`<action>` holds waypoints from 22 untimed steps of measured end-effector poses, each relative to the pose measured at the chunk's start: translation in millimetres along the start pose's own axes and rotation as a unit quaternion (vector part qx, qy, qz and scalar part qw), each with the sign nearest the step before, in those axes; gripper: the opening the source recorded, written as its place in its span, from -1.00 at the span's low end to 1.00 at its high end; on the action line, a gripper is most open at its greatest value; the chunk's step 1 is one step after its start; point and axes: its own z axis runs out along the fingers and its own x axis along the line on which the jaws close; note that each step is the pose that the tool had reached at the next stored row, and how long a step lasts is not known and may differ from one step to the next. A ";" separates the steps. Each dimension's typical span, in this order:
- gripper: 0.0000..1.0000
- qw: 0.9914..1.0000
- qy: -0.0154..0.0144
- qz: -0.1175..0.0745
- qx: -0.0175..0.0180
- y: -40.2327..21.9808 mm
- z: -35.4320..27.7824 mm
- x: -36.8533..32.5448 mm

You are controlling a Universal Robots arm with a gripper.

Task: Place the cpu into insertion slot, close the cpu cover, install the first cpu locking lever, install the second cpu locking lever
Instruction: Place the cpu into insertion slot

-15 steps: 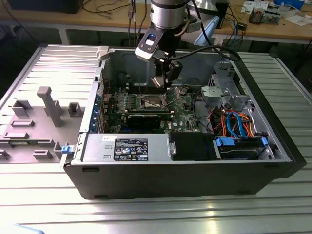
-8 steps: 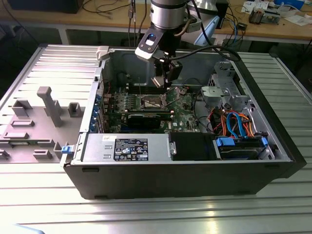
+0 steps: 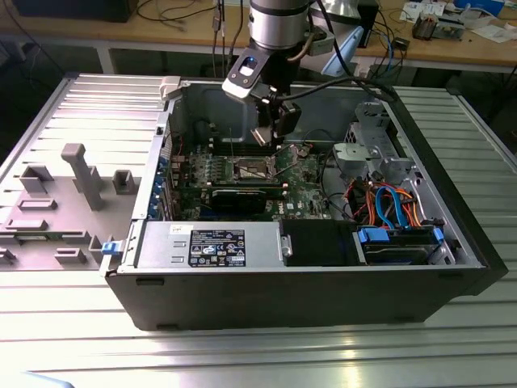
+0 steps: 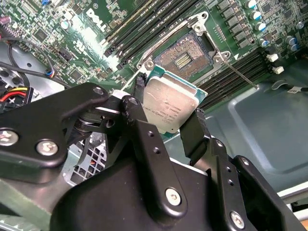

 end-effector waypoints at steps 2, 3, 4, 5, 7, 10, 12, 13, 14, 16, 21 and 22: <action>0.09 1.000 -0.001 0.019 -0.001 -0.2 2.9 -0.1; 0.09 1.000 -0.002 0.029 -0.001 -0.3 4.5 -0.1; 0.09 0.999 -0.002 0.035 -0.001 -0.4 5.5 -0.2; 0.09 0.999 -0.002 0.040 -0.001 -0.4 6.4 -0.2; 0.09 0.999 -0.003 0.053 -0.001 -0.5 8.7 -0.2; 0.09 0.997 -0.005 0.073 -0.002 -0.8 12.3 -0.3; 0.09 0.997 -0.005 0.083 -0.002 -1.2 14.6 -0.3; 0.09 0.996 -0.005 0.086 -0.002 -1.4 15.2 -0.1; 0.09 0.996 -0.005 0.088 -0.002 -1.7 15.7 0.0; 0.09 0.996 -0.006 0.092 -0.002 -2.8 16.3 0.4; 0.09 0.995 -0.006 0.097 -0.003 -3.7 16.9 0.8; 0.09 0.995 -0.006 0.097 -0.003 -3.7 17.0 0.8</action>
